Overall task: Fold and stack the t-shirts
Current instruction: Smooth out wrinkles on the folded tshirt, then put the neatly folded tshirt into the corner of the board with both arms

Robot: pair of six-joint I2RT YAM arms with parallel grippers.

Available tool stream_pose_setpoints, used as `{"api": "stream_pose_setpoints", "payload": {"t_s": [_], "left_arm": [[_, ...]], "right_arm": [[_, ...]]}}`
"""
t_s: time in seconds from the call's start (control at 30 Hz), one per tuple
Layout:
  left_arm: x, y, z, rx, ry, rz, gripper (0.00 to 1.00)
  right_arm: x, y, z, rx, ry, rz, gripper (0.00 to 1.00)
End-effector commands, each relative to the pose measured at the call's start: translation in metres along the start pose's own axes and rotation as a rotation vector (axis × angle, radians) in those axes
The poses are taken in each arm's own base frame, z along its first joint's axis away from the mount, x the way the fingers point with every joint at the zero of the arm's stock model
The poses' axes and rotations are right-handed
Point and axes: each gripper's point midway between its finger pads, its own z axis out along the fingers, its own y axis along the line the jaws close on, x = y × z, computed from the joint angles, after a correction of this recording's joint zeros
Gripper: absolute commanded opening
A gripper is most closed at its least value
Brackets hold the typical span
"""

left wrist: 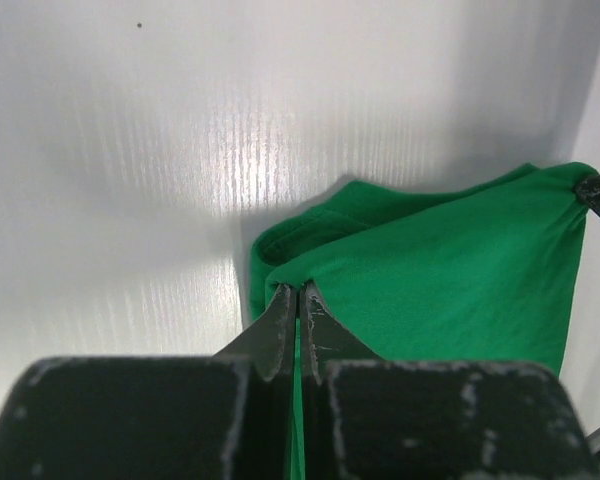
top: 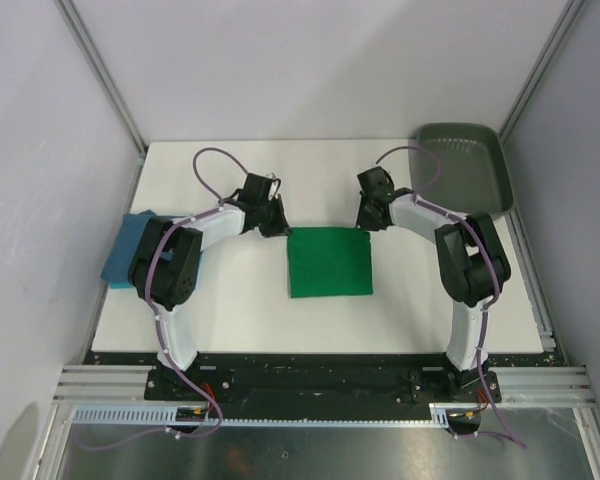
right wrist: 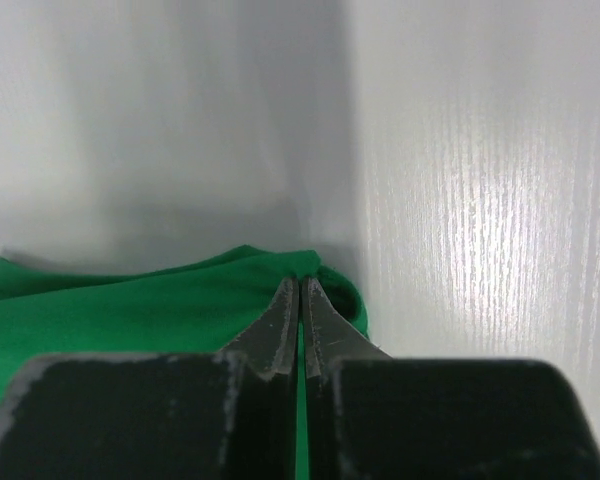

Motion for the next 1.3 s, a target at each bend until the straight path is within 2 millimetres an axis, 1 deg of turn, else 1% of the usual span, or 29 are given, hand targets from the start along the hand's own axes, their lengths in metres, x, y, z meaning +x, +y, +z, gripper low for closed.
{"api": "stream_pose_setpoints", "payload": {"t_s": [0.0,0.03,0.1,0.17,0.23,0.3,0.33,0.37,0.43,0.5,0.57,0.6,0.67,0.77,0.83,0.9,0.97,1.03,1.13,1.27], "left_arm": [[-0.019,-0.005,-0.001,0.012,-0.042,0.036,0.02],[-0.019,-0.004,-0.001,0.012,-0.042,0.037,0.06],[-0.022,-0.004,-0.001,0.013,-0.047,0.044,0.18],[-0.028,-0.005,-0.007,0.020,-0.063,0.049,0.31],[-0.038,-0.008,-0.017,0.031,-0.090,0.055,0.43],[-0.047,-0.010,-0.030,0.041,-0.118,0.064,0.49],[-0.050,-0.011,-0.038,0.043,-0.131,0.068,0.50],[-0.052,-0.011,-0.045,0.039,-0.142,0.071,0.51],[-0.053,-0.005,-0.061,0.018,-0.162,0.065,0.52],[-0.051,0.005,-0.076,-0.013,-0.177,0.047,0.52],[-0.047,0.020,-0.090,-0.064,-0.191,0.021,0.52],[-0.044,0.030,-0.097,-0.101,-0.196,0.008,0.52],[-0.041,0.055,-0.111,-0.195,-0.216,-0.015,0.52],[-0.036,0.097,-0.130,-0.343,-0.239,-0.037,0.52],[-0.033,0.123,-0.141,-0.446,-0.249,-0.039,0.52],[-0.029,0.145,-0.150,-0.541,-0.251,-0.032,0.52],[-0.026,0.162,-0.154,-0.614,-0.240,-0.021,0.51],[-0.022,0.174,-0.155,-0.675,-0.212,-0.002,0.50],[-0.013,0.186,-0.151,-0.730,-0.149,0.024,0.47],[-0.001,0.200,-0.146,-0.786,-0.091,0.041,0.46]], "right_arm": [[-0.034,-0.002,-0.002,-0.003,-0.090,0.002,0.05],[-0.035,-0.004,0.000,-0.003,-0.086,0.001,0.10],[-0.038,-0.007,0.000,-0.001,-0.076,0.002,0.22],[-0.045,-0.007,-0.008,-0.008,-0.076,-0.004,0.35],[-0.055,-0.005,-0.022,-0.004,-0.087,-0.016,0.45],[-0.059,0.000,-0.037,-0.007,-0.079,-0.034,0.52],[-0.058,0.003,-0.042,-0.020,-0.066,-0.043,0.55],[-0.055,0.006,-0.046,-0.031,-0.056,-0.048,0.57],[-0.042,0.008,-0.051,-0.056,-0.032,-0.055,0.62],[-0.031,0.011,-0.053,-0.102,-0.022,-0.048,0.64],[-0.020,0.017,-0.055,-0.161,-0.008,-0.047,0.65],[-0.014,0.019,-0.055,-0.184,0.002,-0.050,0.65],[-0.003,0.018,-0.055,-0.196,0.022,-0.052,0.65],[0.012,0.014,-0.057,-0.219,0.038,-0.037,0.65],[0.019,0.012,-0.060,-0.232,0.042,-0.026,0.65],[0.024,0.011,-0.062,-0.243,0.044,-0.017,0.65],[0.029,0.010,-0.063,-0.251,0.045,-0.009,0.65],[0.034,0.009,-0.063,-0.262,0.049,0.000,0.65],[0.039,0.006,-0.063,-0.275,0.052,0.011,0.64],[0.040,0.002,-0.065,-0.302,0.051,0.037,0.64]]}}
